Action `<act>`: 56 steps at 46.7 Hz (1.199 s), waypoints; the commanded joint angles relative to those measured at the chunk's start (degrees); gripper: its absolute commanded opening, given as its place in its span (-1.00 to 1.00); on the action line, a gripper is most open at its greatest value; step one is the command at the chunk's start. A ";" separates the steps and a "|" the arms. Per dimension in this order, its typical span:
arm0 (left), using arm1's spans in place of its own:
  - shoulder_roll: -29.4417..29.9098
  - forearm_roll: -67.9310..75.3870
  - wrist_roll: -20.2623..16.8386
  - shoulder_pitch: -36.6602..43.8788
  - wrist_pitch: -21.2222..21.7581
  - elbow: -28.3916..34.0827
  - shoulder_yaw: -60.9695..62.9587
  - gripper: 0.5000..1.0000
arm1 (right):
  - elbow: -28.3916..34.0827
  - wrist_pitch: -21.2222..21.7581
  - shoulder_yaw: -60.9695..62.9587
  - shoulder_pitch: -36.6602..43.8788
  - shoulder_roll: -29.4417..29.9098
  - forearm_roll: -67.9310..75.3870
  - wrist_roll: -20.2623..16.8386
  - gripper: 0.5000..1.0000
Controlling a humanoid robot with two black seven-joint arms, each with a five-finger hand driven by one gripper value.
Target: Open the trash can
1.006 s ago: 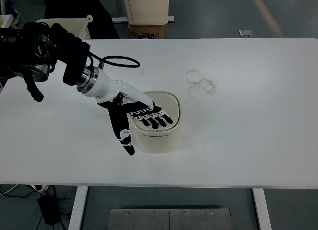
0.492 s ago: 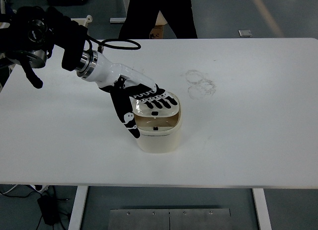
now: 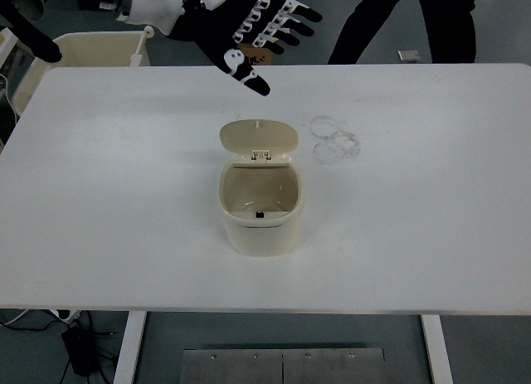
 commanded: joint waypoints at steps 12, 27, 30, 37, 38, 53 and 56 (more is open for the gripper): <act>0.78 -4.78 -0.05 12.20 1.20 9.98 -18.38 1.00 | 0.00 0.00 -0.01 0.00 0.00 0.00 -0.01 0.97; 1.05 -4.87 -4.79 25.92 1.73 20.61 -31.92 1.00 | 0.00 0.00 0.08 0.09 0.00 0.00 -0.01 0.97; 0.00 -5.48 -5.84 27.59 1.73 23.16 -32.80 1.00 | 0.00 0.00 0.17 0.17 0.00 0.00 -0.01 0.97; -2.37 -12.15 -6.29 31.01 1.81 27.82 -33.95 1.00 | 0.00 0.00 0.17 0.26 0.00 -0.09 -0.01 0.97; -2.73 -13.47 -6.29 31.72 1.81 28.26 -33.95 1.00 | 0.00 0.00 0.08 0.26 0.00 -0.09 -0.01 0.97; -10.81 -23.24 -7.96 40.60 2.43 40.73 -37.99 1.00 | 0.00 0.00 0.08 0.00 0.00 -0.17 -0.01 0.97; -12.83 -23.24 -8.48 41.65 2.52 43.29 -39.83 1.00 | 0.00 0.00 0.08 0.09 0.00 -0.09 -0.02 0.97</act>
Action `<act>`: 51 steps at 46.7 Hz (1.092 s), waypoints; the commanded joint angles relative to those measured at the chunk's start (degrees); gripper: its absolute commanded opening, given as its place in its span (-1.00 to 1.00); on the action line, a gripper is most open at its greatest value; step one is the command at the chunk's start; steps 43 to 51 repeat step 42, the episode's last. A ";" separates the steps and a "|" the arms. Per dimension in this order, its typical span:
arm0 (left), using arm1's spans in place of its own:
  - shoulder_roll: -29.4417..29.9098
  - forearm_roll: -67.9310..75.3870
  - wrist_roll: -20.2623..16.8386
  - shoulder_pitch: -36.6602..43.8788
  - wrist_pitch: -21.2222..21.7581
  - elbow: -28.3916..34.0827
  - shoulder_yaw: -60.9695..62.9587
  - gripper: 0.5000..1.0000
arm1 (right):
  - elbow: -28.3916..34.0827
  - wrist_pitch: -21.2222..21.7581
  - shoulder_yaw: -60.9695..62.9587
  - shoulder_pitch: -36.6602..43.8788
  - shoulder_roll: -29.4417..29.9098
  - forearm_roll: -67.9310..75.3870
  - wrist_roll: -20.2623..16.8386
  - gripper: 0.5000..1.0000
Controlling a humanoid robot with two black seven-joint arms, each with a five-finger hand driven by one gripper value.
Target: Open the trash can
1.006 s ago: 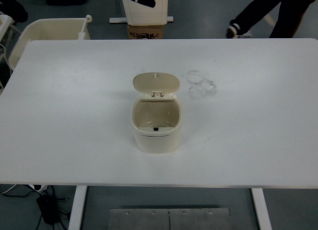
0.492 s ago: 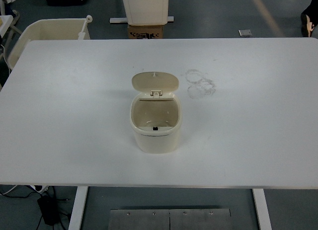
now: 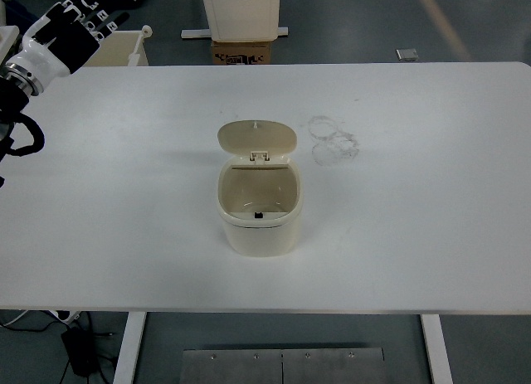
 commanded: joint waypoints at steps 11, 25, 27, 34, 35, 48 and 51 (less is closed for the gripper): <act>-6.32 -0.18 -0.59 2.95 -0.20 6.48 -4.87 1.00 | 0.00 0.01 -0.03 -0.06 0.00 -0.07 0.00 0.97; -12.39 -1.32 -1.82 4.98 -0.11 9.91 -6.98 1.00 | 0.00 0.01 0.23 0.29 0.00 0.20 0.00 0.97; -13.18 -2.29 -1.82 5.15 -0.11 10.44 -7.24 1.00 | 0.00 0.01 0.23 0.29 0.00 0.28 0.00 0.97; -15.29 -3.35 -2.08 6.12 -0.03 10.96 -7.33 1.00 | 0.00 0.18 0.14 0.29 0.00 -0.07 0.00 0.97; -15.55 -3.34 -2.35 6.12 0.06 10.97 -7.33 1.00 | 0.00 0.09 0.05 0.29 0.00 -0.16 -0.09 0.97; -15.73 -3.26 -3.23 6.12 0.06 10.97 -7.33 1.00 | 0.00 0.09 0.14 0.46 0.00 -0.16 -0.09 0.97; -15.73 -3.26 -3.23 6.12 0.06 10.97 -7.33 1.00 | 0.00 0.09 0.14 0.46 0.00 -0.16 -0.09 0.97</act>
